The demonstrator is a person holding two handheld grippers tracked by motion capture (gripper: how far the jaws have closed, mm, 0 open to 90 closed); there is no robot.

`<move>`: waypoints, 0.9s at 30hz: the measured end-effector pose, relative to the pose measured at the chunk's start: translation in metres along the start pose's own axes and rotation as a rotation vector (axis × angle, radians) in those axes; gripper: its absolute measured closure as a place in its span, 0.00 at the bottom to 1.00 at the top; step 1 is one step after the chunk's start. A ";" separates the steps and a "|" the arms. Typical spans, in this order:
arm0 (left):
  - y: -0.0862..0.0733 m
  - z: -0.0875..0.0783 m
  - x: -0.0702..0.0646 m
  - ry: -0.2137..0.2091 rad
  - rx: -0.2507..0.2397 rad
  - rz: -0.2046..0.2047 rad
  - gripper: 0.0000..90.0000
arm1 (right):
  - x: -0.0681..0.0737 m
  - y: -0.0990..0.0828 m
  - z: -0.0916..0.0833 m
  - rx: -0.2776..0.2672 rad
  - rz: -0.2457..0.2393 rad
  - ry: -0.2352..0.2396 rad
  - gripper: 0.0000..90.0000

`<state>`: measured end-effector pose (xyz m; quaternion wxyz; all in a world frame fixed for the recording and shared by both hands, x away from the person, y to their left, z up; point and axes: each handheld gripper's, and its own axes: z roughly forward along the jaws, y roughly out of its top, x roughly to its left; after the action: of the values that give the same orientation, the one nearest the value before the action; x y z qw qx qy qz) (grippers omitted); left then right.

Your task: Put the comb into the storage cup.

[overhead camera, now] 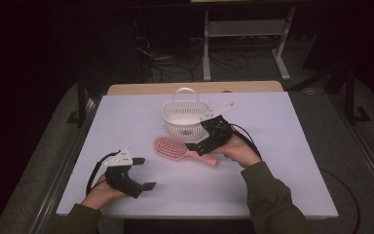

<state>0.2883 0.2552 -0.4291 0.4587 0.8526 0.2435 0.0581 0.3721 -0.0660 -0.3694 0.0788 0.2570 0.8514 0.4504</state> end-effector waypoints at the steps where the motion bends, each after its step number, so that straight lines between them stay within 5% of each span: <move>1: 0.000 0.000 0.000 0.000 0.000 0.000 0.00 | 0.000 0.000 0.001 0.003 -0.001 0.000 0.00; 20: 0.000 -0.001 0.001 -0.002 0.001 -0.002 0.00 | 0.001 0.005 0.013 0.021 -0.018 0.009 0.00; 27: 0.000 -0.001 0.000 -0.001 0.006 0.002 0.00 | 0.001 0.001 0.010 0.039 -0.015 0.009 0.12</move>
<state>0.2880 0.2562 -0.4290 0.4564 0.8541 0.2426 0.0573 0.3753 -0.0570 -0.3742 0.0734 0.2504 0.8621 0.4345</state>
